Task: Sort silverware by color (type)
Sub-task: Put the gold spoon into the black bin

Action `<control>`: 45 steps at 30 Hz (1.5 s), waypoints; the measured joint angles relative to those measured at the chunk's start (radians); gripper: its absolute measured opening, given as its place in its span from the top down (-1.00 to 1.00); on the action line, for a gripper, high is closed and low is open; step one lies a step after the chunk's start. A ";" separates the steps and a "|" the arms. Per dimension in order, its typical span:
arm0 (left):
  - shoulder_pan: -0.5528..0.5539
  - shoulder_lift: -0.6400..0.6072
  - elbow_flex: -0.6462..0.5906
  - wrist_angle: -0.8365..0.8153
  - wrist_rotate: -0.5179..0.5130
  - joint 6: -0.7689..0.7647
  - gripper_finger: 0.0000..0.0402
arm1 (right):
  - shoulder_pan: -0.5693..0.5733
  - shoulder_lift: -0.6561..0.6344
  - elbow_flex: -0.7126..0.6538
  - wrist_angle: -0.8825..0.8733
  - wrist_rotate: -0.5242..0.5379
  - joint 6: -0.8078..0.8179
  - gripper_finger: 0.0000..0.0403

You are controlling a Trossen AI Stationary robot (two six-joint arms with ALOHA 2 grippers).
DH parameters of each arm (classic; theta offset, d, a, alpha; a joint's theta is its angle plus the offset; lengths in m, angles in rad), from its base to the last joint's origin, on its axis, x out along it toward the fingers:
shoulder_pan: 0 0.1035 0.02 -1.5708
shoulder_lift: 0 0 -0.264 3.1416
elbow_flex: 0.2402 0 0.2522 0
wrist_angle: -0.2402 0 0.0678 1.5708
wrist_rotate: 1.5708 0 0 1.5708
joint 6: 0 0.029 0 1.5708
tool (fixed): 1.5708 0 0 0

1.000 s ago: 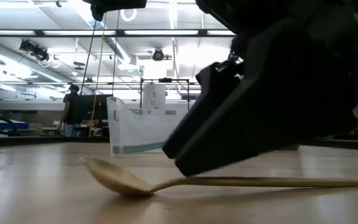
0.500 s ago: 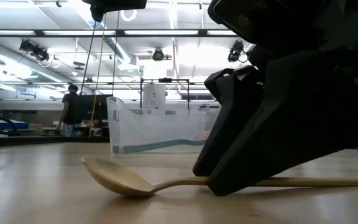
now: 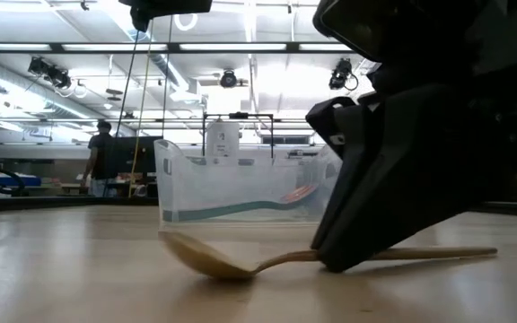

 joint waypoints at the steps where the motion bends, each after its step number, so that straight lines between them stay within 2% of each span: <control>1: 0.000 0.000 0.000 0.000 0.000 0.000 0.73 | -0.001 -0.009 -0.001 -0.016 0.000 0.000 0.89; 16: 0.000 0.000 0.000 -0.002 0.000 0.000 0.73 | -0.009 -0.069 -0.003 -0.139 0.025 -0.004 0.92; 21: 0.000 0.000 0.000 -0.002 0.000 0.000 0.73 | -0.014 -0.143 -0.002 -0.194 0.036 -0.021 0.92; 34: 0.000 0.000 0.001 -0.009 0.000 -0.001 0.73 | -0.014 -0.392 0.000 -0.440 0.221 -0.027 0.91; 45: 0.000 0.000 0.001 -0.011 0.000 -0.001 0.73 | -0.024 -0.518 0.000 -0.625 0.362 -0.019 0.91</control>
